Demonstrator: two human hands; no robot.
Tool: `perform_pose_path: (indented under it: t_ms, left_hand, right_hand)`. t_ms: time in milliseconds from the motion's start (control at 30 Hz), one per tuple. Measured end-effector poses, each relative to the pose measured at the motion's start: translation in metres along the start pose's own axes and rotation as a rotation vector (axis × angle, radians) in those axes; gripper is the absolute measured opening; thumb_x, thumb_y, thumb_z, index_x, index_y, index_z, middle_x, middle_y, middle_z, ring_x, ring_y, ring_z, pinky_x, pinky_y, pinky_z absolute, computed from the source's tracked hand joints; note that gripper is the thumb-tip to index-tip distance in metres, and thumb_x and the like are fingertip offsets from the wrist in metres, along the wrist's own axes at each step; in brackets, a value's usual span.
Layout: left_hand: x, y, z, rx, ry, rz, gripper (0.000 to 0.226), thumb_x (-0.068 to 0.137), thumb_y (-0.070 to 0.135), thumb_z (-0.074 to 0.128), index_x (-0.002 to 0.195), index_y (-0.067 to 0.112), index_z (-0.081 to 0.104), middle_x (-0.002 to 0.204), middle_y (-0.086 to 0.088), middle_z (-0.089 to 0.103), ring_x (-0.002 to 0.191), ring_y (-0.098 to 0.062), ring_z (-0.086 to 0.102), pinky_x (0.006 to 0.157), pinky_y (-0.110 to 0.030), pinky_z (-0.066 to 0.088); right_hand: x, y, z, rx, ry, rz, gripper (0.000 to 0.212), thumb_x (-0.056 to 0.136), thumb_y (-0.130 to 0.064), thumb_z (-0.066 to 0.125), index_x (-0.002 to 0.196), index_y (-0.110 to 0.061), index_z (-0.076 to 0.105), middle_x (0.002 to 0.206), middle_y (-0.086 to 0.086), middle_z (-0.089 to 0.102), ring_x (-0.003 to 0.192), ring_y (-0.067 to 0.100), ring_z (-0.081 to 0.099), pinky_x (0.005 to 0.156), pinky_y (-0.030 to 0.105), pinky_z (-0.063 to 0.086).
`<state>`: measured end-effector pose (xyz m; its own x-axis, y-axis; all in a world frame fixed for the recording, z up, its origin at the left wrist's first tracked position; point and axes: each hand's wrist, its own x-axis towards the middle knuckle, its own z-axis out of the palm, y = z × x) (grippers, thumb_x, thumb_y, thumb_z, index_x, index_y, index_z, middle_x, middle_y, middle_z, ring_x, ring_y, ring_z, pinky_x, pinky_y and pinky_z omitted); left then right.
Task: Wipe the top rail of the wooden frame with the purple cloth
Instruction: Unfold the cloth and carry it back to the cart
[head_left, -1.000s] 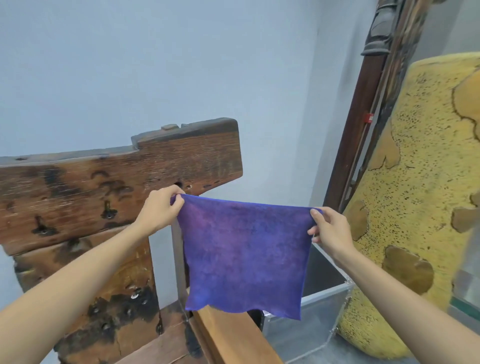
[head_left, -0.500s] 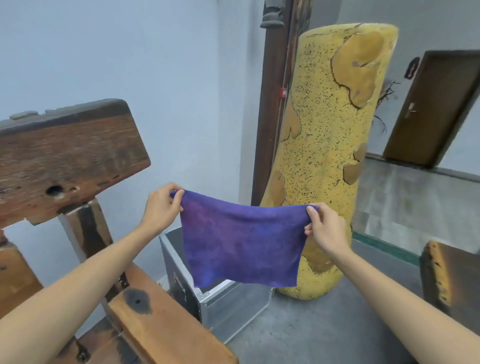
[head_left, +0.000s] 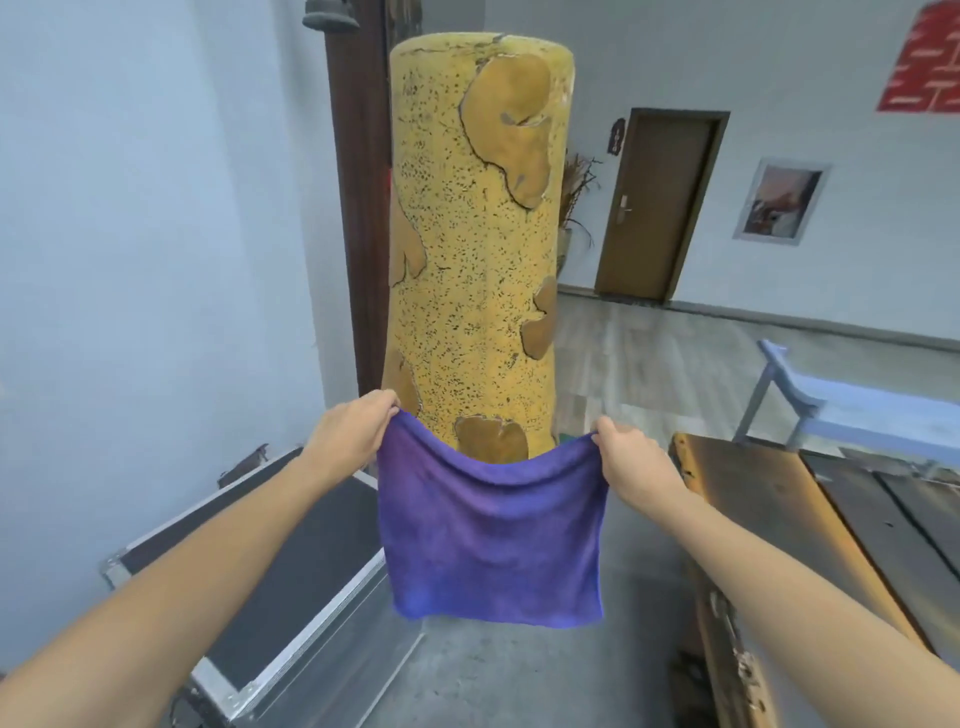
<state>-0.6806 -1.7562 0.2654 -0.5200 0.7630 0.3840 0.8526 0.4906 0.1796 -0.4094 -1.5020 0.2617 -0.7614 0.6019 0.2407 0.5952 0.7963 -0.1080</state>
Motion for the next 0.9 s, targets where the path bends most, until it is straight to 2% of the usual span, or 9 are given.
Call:
perform_pose_path:
  t_ms: [100,267,334,367,434,500,600,734,901]
  left_hand:
    - [0.038,0.008,0.02,0.101,0.02,0.053,0.026,0.108,0.031,0.033,0.109,0.016,0.055,0.106,-0.001,0.063,0.088,-0.031,0.067,0.072,-0.047,0.055]
    - [0.122,0.03,0.058,0.201,0.02,0.168,0.018,0.106,0.026,0.039,0.11,0.017,0.054,0.102,0.001,0.065,0.079,-0.029,0.07,0.058,-0.039,0.051]
    - [0.157,0.043,0.072,0.296,0.035,0.237,0.012,0.1,0.023,0.053,0.099,0.014,0.06,0.088,-0.001,0.07,0.066,-0.031,0.07,0.048,-0.032,0.041]
    - [0.171,0.051,0.077,0.316,0.033,0.264,0.009,0.092,0.019,0.064,0.088,0.011,0.061,0.074,-0.003,0.069,0.054,-0.03,0.067,0.044,-0.029,0.038]
    - [0.198,0.067,0.088,0.316,0.055,0.282,0.018,0.075,0.008,0.075,0.071,0.008,0.057,0.05,-0.005,0.061,0.037,-0.028,0.057,0.042,-0.024,0.033]
    - [0.227,0.086,0.101,0.326,0.027,0.266,0.011,0.076,0.009,0.069,0.074,0.009,0.058,0.052,-0.007,0.063,0.042,-0.03,0.061,0.046,-0.024,0.032]
    - [0.265,0.114,0.119,0.368,-0.019,0.236,0.006,0.087,0.018,0.053,0.091,0.015,0.056,0.072,-0.005,0.071,0.066,-0.032,0.069,0.052,-0.026,0.028]
    - [0.32,0.145,0.15,0.278,0.018,0.203,0.003,0.091,0.018,0.048,0.088,0.016,0.047,0.076,-0.006,0.069,0.07,-0.034,0.067,0.048,-0.027,0.023]
    - [0.396,0.183,0.2,0.253,0.019,0.268,0.01,0.094,0.02,0.048,0.091,0.017,0.057,0.088,-0.004,0.071,0.081,-0.035,0.07,0.054,-0.03,0.033]
  right_hand:
    - [0.019,0.028,-0.002,-0.142,-0.035,0.044,0.013,0.101,-0.005,0.038,0.111,-0.01,0.045,0.116,0.014,0.058,0.099,0.042,0.064,0.069,0.042,0.04]
    - [0.06,0.091,-0.004,-0.334,-0.077,0.099,0.021,0.091,0.0,0.045,0.109,-0.01,0.047,0.112,0.011,0.057,0.098,0.039,0.067,0.063,0.041,0.039]
    - [0.081,0.116,-0.003,-0.425,-0.079,0.099,0.02,0.093,-0.004,0.045,0.111,-0.011,0.05,0.111,0.009,0.061,0.1,0.037,0.069,0.063,0.039,0.038]
    - [0.089,0.126,-0.002,-0.456,-0.081,0.102,0.019,0.094,-0.007,0.045,0.111,-0.012,0.052,0.111,0.008,0.062,0.101,0.036,0.069,0.063,0.038,0.037]
    - [0.107,0.146,0.001,-0.5,-0.073,0.104,0.02,0.093,-0.01,0.047,0.111,-0.013,0.056,0.111,0.007,0.064,0.1,0.034,0.069,0.063,0.037,0.037]
    - [0.124,0.164,0.002,-0.543,-0.081,0.126,0.021,0.091,-0.013,0.049,0.109,-0.013,0.059,0.109,0.006,0.064,0.099,0.033,0.07,0.063,0.035,0.038]
    - [0.145,0.187,-0.001,-0.551,-0.087,0.183,0.019,0.09,-0.015,0.052,0.105,-0.014,0.063,0.107,0.006,0.065,0.097,0.033,0.07,0.061,0.035,0.037]
    - [0.177,0.227,0.0,-0.48,-0.057,0.307,0.014,0.089,-0.015,0.053,0.101,-0.013,0.062,0.107,0.006,0.065,0.097,0.034,0.067,0.062,0.035,0.035]
    - [0.223,0.3,0.008,-0.478,-0.054,0.354,0.018,0.088,-0.012,0.051,0.101,-0.012,0.063,0.104,0.006,0.065,0.094,0.034,0.066,0.062,0.035,0.039]
